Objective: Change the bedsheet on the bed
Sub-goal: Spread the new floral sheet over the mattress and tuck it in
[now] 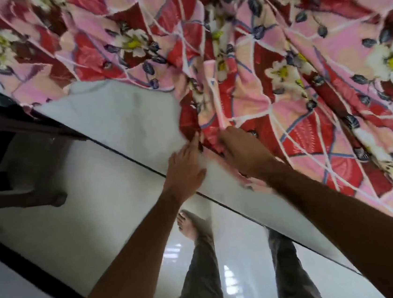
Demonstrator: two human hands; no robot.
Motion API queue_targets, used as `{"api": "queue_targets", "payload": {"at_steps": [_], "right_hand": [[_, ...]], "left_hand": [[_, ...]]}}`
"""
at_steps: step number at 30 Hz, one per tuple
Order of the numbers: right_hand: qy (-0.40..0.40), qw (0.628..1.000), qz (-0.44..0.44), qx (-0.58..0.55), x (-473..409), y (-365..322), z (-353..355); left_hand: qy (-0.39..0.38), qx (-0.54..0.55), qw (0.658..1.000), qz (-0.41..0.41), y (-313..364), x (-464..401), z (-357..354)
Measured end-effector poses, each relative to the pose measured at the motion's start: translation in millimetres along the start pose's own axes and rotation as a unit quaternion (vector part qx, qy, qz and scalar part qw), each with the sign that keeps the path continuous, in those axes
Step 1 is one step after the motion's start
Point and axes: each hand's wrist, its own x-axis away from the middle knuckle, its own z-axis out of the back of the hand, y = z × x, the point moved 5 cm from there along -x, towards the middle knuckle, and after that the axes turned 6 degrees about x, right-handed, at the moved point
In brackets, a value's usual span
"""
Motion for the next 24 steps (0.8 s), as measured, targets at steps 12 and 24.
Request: {"api": "queue_targets", "payload": {"at_steps": [12, 24], "right_hand": [[-0.048, 0.969, -0.114, -0.216, -139, -69, -19], [-0.445, 0.893, 0.019, 0.069, -102, -97, -47]], "left_hand": [[-0.012, 0.482, 0.856, 0.189, -171, 9, 94], [0.096, 0.719, 0.603, 0.332, -211, -72, 153]]}}
